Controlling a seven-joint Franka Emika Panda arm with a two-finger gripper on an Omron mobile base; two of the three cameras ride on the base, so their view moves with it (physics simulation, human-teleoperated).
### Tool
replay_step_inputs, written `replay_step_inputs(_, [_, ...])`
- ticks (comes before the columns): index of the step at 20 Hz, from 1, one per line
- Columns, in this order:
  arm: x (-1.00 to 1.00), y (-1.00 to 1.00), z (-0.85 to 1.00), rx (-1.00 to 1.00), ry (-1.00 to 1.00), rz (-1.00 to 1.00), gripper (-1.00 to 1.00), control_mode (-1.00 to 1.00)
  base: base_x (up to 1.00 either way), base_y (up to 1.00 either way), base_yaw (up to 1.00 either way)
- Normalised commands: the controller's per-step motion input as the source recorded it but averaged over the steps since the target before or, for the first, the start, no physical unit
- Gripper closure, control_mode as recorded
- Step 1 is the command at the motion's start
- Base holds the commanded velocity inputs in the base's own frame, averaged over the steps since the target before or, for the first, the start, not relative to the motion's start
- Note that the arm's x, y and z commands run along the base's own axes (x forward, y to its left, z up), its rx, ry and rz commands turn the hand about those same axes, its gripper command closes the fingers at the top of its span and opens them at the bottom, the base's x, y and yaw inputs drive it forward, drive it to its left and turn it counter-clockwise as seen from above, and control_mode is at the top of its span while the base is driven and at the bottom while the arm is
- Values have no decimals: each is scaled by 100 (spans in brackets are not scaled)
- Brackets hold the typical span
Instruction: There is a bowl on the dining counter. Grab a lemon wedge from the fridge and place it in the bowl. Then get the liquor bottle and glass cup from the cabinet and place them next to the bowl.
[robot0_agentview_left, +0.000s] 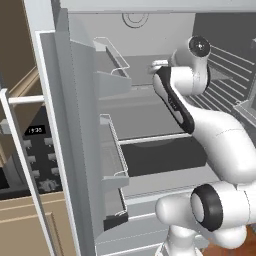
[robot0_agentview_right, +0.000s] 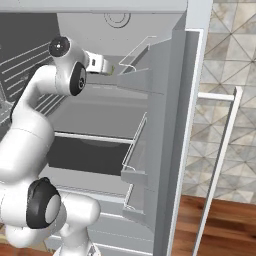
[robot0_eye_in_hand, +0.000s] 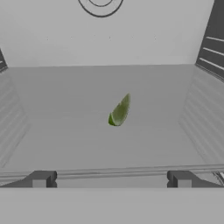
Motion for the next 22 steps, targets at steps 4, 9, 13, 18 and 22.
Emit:
replay_step_inputs(4, [40,0,-10,0,8,-9,-100,-100,0,0,0])
replay_step_inputs(9, [31,0,0,0,5,-7,-100,-100,0,0,0])
replay_step_inputs(13, [37,0,-12,0,2,-5,-100,-100,0,0,0])
replay_step_inputs(18, [37,0,-17,0,0,-2,-100,-100,0,0,0])
replay_step_inputs(22, [37,0,-14,0,0,-1,-100,-100,0,0,0])
